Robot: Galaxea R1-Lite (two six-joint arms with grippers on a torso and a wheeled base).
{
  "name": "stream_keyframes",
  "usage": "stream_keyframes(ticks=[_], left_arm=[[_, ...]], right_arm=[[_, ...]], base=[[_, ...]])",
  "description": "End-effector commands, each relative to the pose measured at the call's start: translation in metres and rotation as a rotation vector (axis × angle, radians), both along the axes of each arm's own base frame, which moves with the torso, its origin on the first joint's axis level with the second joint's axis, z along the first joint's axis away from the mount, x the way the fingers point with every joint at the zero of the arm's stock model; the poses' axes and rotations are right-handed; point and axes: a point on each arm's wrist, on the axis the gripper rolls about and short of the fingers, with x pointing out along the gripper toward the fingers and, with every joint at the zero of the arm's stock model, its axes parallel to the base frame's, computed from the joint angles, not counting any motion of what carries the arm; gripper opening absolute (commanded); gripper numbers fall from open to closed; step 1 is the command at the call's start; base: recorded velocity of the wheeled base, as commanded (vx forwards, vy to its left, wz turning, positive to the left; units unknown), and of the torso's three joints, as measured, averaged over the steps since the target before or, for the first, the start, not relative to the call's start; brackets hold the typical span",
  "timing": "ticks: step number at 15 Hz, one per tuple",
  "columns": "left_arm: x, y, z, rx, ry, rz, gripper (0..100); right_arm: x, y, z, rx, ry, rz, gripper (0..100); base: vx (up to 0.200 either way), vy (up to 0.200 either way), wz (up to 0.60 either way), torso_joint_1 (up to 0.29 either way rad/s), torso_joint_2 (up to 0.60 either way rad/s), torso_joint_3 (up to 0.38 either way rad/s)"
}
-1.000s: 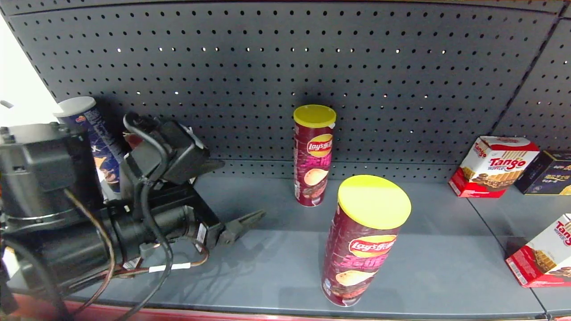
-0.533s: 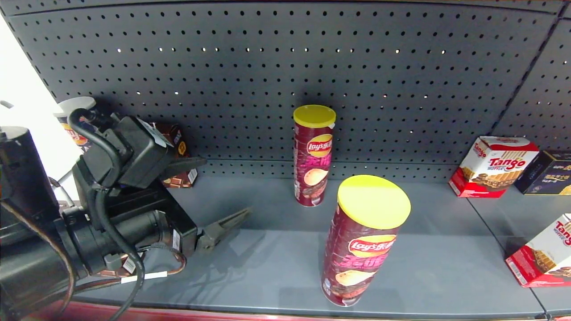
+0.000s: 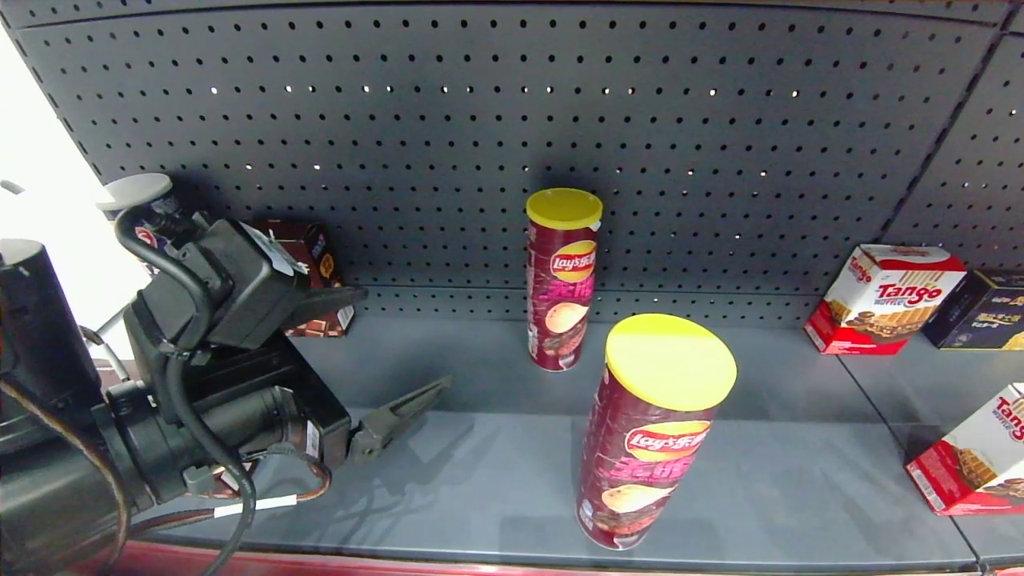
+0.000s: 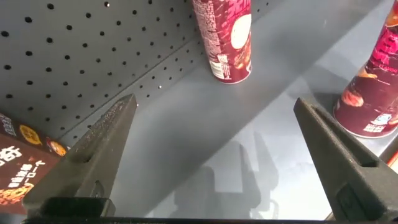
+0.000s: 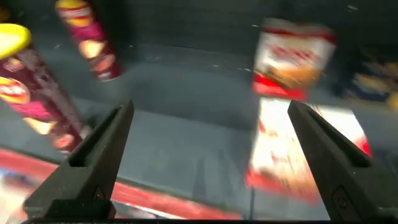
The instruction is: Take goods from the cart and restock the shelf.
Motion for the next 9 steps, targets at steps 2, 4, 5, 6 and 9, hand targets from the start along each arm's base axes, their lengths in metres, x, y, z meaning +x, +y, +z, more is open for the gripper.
stream_keyframes(ticks=[2, 4, 5, 6, 9], left_arm=[[0.001, -0.001, 0.002, -0.004, -0.008, 0.004, 100], [0.004, -0.002, 0.003, -0.007, -0.012, 0.006, 100], [0.005, -0.003, 0.002, -0.004, -0.008, 0.006, 100], [0.006, -0.003, 0.002, -0.003, -0.007, 0.006, 100], [0.006, -0.002, 0.001, -0.005, -0.009, 0.01, 100]], right_arm=[[0.075, 0.043, 0.001, -0.082, 0.157, 0.269, 100], [0.087, 0.055, -0.01, -0.106, 0.222, 0.314, 100], [0.09, 0.057, -0.015, -0.116, 0.244, 0.324, 100], [0.095, 0.062, -0.026, -0.147, 0.285, 0.337, 100], [0.092, 0.062, -0.049, -0.182, 0.353, 0.354, 100]], base=[[0.0, 0.0, 0.0, 0.0, 0.0, 0.0], [0.0, 0.0, 0.0, 0.0, 0.0, 0.0], [0.0, 0.0, 0.0, 0.0, 0.0, 0.0], [0.0, 0.0, 0.0, 0.0, 0.0, 0.0], [0.0, 0.0, 0.0, 0.0, 0.0, 0.0]])
